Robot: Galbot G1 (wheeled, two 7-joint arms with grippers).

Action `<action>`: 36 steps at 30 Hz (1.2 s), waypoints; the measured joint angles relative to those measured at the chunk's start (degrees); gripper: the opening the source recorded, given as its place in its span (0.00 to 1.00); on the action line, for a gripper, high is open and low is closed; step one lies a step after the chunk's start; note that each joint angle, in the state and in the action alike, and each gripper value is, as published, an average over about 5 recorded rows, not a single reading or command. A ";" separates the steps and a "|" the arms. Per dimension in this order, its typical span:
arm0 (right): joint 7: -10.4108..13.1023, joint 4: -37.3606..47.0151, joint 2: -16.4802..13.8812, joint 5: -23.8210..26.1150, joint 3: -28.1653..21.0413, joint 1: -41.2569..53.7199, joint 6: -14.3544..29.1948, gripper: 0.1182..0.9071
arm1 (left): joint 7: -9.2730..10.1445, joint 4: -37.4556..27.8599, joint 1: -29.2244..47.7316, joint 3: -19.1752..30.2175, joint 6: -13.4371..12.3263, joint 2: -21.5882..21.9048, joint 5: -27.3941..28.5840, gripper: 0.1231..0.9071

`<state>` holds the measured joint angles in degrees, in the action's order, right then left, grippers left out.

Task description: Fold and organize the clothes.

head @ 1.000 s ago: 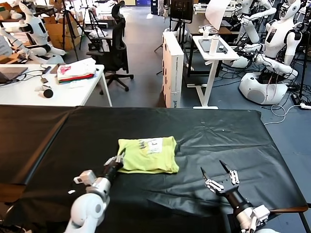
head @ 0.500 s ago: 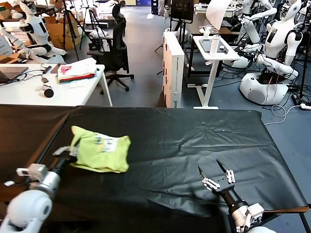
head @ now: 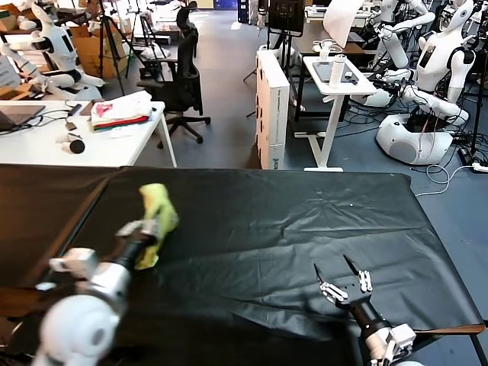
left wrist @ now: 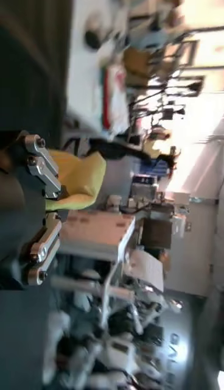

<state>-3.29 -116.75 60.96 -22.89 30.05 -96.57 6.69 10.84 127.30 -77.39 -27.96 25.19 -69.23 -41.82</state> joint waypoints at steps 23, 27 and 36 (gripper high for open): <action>0.04 1.47 -4.55 -8.19 -5.19 8.06 -9.42 1.00 | -1.29 -17.97 3.90 25.73 -2.42 -22.58 13.73 0.94; 1.34 1.59 -5.15 -12.01 -7.57 11.45 -12.21 1.00 | -2.49 -15.51 3.85 26.08 -3.53 -22.63 14.82 1.00; 4.53 4.45 -4.26 -18.20 -14.10 19.44 -17.78 1.00 | -10.22 -14.33 6.54 21.30 -10.21 -20.02 21.20 1.00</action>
<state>1.24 -112.30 56.70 -41.10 15.95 -77.14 -11.09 0.62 112.97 -70.85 -6.65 14.99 -89.24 -20.61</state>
